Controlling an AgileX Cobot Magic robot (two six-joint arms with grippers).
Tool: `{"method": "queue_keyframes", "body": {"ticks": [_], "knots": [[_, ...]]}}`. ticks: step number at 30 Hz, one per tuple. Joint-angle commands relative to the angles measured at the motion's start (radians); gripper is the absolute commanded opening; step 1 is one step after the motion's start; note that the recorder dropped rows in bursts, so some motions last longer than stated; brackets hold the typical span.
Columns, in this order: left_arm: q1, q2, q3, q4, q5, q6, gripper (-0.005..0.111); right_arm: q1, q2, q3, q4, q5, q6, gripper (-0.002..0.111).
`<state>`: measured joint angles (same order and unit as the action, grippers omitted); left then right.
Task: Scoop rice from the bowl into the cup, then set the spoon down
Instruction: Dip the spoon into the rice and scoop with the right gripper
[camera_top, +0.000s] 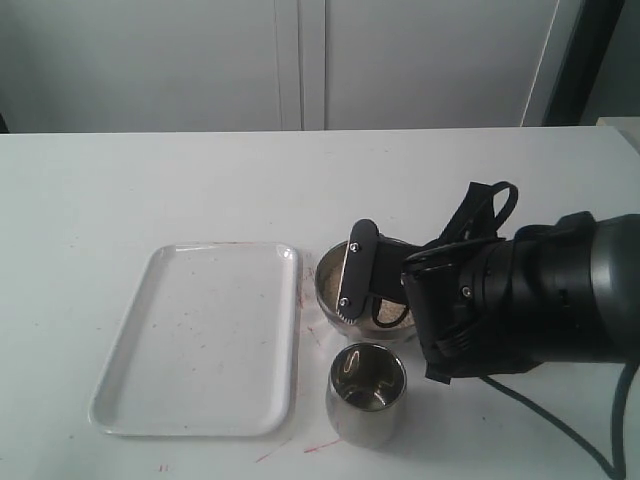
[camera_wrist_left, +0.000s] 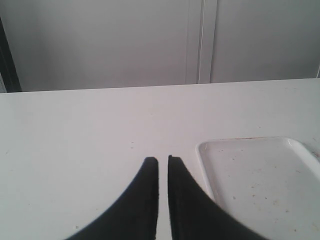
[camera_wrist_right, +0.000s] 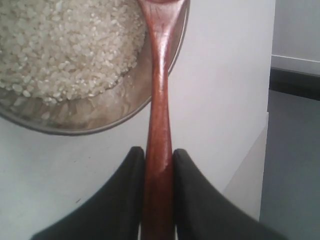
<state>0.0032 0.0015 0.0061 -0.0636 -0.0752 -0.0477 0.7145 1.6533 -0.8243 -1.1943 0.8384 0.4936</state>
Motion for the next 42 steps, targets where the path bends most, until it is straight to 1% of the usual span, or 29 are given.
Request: {"method": "queue_keyframes", "body": {"ticks": [1, 11, 21, 35, 40, 41, 42], "knots": [[-0.006, -0.001, -0.006, -0.003, -0.004, -0.001, 0.014, -0.009, -0.001, -0.001, -0.007, 0.021, 0.008, 0.000], [-0.006, -0.001, -0.006, -0.003, -0.004, -0.001, 0.014, -0.009, -0.001, -0.001, 0.078, 0.043, 0.008, 0.000], [-0.006, -0.001, -0.006, -0.003, -0.004, -0.001, 0.014, -0.009, -0.001, -0.001, 0.085, 0.039, 0.006, 0.000], [-0.006, -0.001, -0.006, -0.003, -0.004, -0.001, 0.014, -0.009, -0.001, -0.003, 0.174, 0.012, -0.077, 0.000], [-0.006, -0.001, -0.006, -0.003, -0.004, -0.001, 0.014, -0.009, -0.001, -0.068, 0.298, 0.013, -0.148, 0.000], [-0.006, -0.001, -0.006, -0.003, -0.004, -0.001, 0.014, -0.009, -0.001, -0.081, 0.327, 0.017, -0.179, 0.000], [-0.006, -0.001, -0.006, -0.003, -0.004, -0.001, 0.014, -0.016, -0.001, -0.106, 0.407, 0.030, -0.247, 0.000]]}}
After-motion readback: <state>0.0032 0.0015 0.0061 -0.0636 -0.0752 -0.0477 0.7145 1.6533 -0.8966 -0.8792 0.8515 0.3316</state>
